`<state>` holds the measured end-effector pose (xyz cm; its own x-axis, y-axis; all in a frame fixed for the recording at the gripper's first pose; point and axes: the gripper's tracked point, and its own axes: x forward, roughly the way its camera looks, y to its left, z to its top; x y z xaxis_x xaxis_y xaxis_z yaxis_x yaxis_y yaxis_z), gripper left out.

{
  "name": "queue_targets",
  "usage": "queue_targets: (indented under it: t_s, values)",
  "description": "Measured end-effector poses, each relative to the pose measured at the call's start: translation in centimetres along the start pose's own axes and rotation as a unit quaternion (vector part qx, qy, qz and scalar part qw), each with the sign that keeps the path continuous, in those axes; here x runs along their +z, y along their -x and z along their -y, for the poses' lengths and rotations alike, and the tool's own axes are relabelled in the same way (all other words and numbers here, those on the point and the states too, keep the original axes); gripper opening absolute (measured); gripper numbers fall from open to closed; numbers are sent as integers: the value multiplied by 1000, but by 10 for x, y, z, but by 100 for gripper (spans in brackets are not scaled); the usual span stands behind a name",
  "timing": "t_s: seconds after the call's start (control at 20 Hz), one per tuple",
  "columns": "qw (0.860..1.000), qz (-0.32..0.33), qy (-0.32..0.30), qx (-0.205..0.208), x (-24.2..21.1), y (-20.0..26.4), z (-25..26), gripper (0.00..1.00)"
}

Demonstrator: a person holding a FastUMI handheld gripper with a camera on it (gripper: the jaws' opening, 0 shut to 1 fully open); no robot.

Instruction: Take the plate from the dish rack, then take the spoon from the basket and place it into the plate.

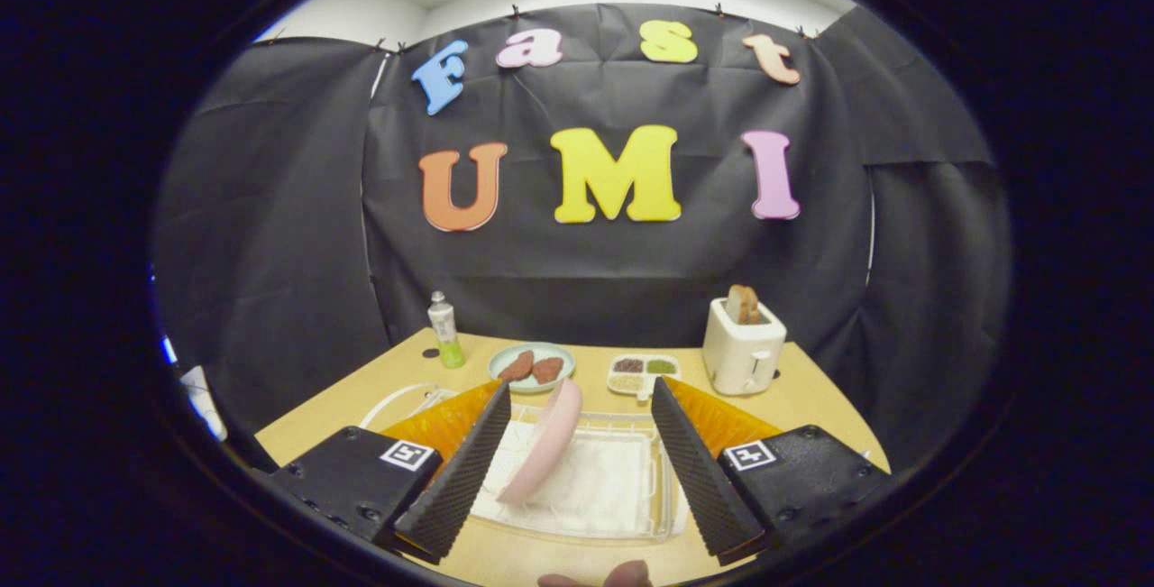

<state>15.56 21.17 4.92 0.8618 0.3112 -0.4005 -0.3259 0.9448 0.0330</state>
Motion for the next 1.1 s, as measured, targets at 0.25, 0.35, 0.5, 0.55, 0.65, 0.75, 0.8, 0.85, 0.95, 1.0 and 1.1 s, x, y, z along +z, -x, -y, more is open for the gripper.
queue_targets:
  t_s: [0.25, 0.35, 0.5, 0.55, 0.65, 0.75, 0.8, 0.85, 0.95, 1.0, 1.1]
  values:
    - [991, -123, -48, 17, -28, -48, -7, 100]
    - [984, -160, -75, 25, -41, -62, -9, 100]
    - [973, -203, -108, 19, -53, -83, -9, 98]
    - [970, -213, -119, 22, -54, -88, -11, 98]
    - [962, -231, -141, 33, -60, -95, -17, 90]
    - [957, -245, -151, 35, -63, -94, -20, 83]
    - [956, -250, -151, 33, -63, -95, -20, 77]
    - [955, -254, -152, 27, -64, -95, -19, 70]
    - [953, -262, -153, 16, -67, -95, -19, 59]
    - [953, -264, -151, 9, -66, -94, -17, 47]
    - [952, -268, -146, -16, -63, -92, -11, 43]
